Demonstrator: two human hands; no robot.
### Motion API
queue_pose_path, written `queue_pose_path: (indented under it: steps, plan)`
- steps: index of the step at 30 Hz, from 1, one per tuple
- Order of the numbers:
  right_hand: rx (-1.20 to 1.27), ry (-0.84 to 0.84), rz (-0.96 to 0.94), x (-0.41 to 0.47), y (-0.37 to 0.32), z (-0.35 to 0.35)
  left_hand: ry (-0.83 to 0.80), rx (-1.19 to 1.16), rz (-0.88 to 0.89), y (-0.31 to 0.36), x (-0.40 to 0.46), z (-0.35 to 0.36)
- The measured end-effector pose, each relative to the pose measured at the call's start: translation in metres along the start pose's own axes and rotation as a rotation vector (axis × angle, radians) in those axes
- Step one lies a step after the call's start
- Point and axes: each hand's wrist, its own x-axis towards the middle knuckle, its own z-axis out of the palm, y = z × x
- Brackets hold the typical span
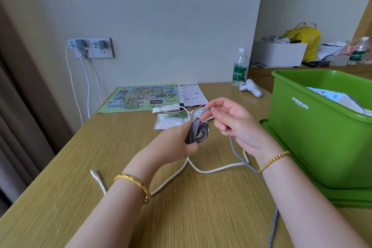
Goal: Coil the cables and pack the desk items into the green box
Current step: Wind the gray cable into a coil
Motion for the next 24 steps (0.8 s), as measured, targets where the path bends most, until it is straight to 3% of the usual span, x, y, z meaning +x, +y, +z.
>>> queue_pose_path:
  steps: [5, 9, 12, 19, 24]
  plan:
    - [0.202, 0.097, -0.028, 0.002, -0.002, -0.012, -0.105, -0.469, 0.085, 0.011, -0.002, -0.006]
    - [0.282, 0.096, -0.018, 0.003, 0.001, -0.014, -0.234, -0.651, 0.055, 0.015, -0.003, -0.012]
    - [0.267, 0.1, 0.002, 0.004, 0.005, -0.012, -0.301, -0.642, 0.001, 0.015, -0.004, -0.012]
    - [-0.007, 0.116, 0.202, 0.003, 0.007, -0.006, 0.011, -0.441, -0.036, 0.008, 0.004, -0.001]
    - [-0.141, 0.009, 0.274, 0.0, 0.005, 0.0, 0.067, -0.452, -0.049, 0.005, 0.005, 0.0]
